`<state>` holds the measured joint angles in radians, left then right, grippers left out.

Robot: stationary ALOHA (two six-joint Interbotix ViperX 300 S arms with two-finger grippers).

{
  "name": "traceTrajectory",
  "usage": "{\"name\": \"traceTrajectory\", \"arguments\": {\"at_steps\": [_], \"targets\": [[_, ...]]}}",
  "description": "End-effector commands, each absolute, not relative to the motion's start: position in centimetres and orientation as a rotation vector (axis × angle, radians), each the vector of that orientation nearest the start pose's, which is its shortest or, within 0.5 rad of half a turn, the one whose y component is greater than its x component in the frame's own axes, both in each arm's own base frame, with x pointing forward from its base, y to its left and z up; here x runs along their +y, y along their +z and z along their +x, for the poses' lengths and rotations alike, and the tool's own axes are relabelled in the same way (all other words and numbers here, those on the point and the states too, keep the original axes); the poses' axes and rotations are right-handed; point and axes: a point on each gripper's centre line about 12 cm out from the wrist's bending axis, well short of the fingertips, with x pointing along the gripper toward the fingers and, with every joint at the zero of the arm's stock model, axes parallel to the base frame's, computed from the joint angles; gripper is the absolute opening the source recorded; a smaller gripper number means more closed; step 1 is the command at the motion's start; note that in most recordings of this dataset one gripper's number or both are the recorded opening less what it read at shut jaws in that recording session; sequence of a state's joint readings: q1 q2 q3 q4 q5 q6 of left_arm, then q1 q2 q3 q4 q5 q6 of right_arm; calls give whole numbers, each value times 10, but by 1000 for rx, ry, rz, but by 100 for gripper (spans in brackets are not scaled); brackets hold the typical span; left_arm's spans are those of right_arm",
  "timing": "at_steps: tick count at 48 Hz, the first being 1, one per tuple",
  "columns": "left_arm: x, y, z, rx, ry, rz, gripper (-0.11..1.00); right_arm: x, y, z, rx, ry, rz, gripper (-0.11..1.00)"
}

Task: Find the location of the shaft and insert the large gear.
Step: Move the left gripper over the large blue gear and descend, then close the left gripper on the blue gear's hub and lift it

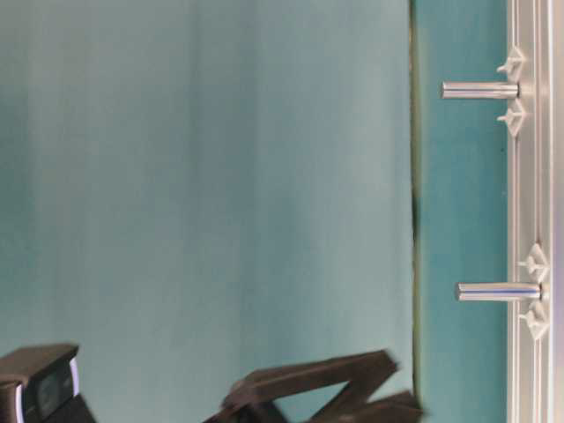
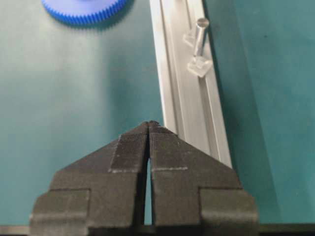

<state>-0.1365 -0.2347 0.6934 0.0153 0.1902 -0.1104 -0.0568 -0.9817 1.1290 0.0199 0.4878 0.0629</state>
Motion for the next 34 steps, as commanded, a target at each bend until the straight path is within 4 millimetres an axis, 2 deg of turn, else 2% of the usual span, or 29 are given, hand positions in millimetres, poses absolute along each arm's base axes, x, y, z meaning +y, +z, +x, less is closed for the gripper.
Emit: {"name": "traceTrajectory", "arguments": {"at_steps": [1,16,34], "targets": [[-50,230,357,649,-103,-44,93,-9,231,177,625,-75,108,1],[-54,194,382,743,-97,-36,93,-9,230,173,615,-74,108,1],[-57,163,404,823,-104,1,94,-9,230,168,597,-75,110,1]]}}
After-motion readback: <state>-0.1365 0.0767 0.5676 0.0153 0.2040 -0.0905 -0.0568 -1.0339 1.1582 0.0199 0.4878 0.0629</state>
